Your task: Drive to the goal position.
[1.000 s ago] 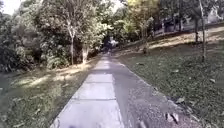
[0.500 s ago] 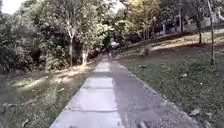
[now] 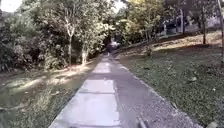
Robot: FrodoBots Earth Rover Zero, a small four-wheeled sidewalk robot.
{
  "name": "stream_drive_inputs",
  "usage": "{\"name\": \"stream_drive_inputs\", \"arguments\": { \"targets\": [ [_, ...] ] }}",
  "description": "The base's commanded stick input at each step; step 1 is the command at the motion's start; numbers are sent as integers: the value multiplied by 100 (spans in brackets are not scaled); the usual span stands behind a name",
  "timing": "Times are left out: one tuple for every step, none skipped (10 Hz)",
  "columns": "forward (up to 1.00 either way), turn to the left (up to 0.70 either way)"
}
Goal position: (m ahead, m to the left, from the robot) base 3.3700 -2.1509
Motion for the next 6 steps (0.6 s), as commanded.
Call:
{"name": "stream_drive_inputs", "arguments": {
  "targets": [
    [50, -50],
    [50, -50],
    [50, -7],
    [50, 0],
    [50, 0],
    [50, 0]
  ]
}}
